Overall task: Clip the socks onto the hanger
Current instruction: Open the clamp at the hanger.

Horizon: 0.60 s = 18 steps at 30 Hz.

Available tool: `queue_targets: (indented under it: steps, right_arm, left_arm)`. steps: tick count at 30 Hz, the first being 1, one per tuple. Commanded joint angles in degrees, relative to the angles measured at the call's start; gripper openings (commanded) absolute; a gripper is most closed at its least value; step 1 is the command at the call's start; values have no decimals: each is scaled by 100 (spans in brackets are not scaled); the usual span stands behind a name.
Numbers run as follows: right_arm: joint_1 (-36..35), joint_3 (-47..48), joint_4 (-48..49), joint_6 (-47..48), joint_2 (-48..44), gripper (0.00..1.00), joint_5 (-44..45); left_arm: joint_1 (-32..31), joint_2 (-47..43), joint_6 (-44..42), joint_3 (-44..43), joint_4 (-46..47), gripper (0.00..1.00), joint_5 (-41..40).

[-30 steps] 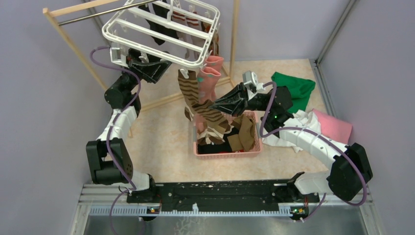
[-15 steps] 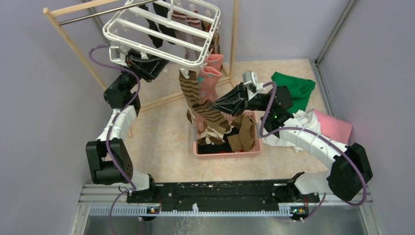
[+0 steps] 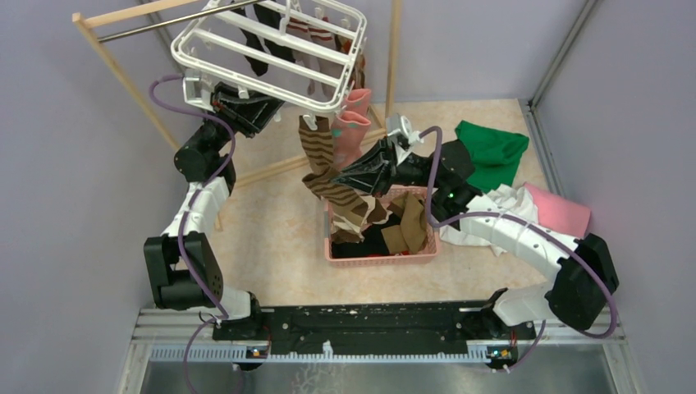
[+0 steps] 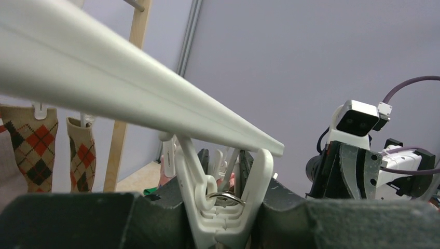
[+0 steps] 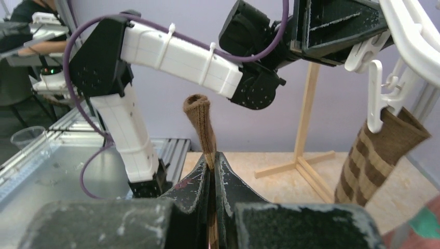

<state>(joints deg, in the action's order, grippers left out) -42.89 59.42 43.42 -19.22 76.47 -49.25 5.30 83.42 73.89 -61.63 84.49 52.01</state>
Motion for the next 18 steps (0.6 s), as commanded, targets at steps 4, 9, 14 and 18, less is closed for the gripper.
queue_targets:
  steps: [4, 9, 14, 18]
  right_arm:
    - [-556, 860, -553, -168, 409, 0, 1599]
    - [-680, 1116, -840, -182, 664, 0, 2218]
    - [-753, 1369, -1120, -209, 888, 0, 2760]
    - [-818, 1521, -1158, -209, 1060, 0, 3084]
  left_arm:
    - [-77, -404, -162, 328, 1629, 6, -761]
    - [-154, -799, -672, 714, 960, 6, -951]
    - [-187, -1107, -993, 965, 630, 5, -1136]
    - [-196, -1131, -995, 994, 569, 5, -1164]
